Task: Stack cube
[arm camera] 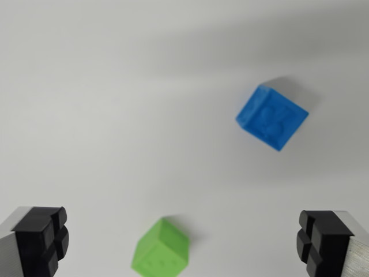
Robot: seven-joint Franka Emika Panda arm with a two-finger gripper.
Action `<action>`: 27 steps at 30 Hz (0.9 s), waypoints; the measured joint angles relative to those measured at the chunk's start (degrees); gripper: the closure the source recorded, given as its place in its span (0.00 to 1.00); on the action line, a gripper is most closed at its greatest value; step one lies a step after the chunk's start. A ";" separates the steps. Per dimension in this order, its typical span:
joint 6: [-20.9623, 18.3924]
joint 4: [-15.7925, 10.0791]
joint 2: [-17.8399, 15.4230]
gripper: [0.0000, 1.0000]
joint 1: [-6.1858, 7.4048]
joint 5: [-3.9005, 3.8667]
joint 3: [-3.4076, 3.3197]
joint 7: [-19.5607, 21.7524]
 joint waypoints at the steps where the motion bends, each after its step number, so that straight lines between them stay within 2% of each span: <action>1: 0.32 -0.17 0.20 0.00 -0.08 0.04 -0.12 0.44; 14: 4.16 -2.11 2.78 0.00 -1.16 0.69 -1.74 5.69; 21: 6.47 -2.81 4.80 0.00 -1.89 1.30 -2.73 8.82; 27: 8.77 -3.32 7.05 0.00 -2.56 2.20 -3.76 11.92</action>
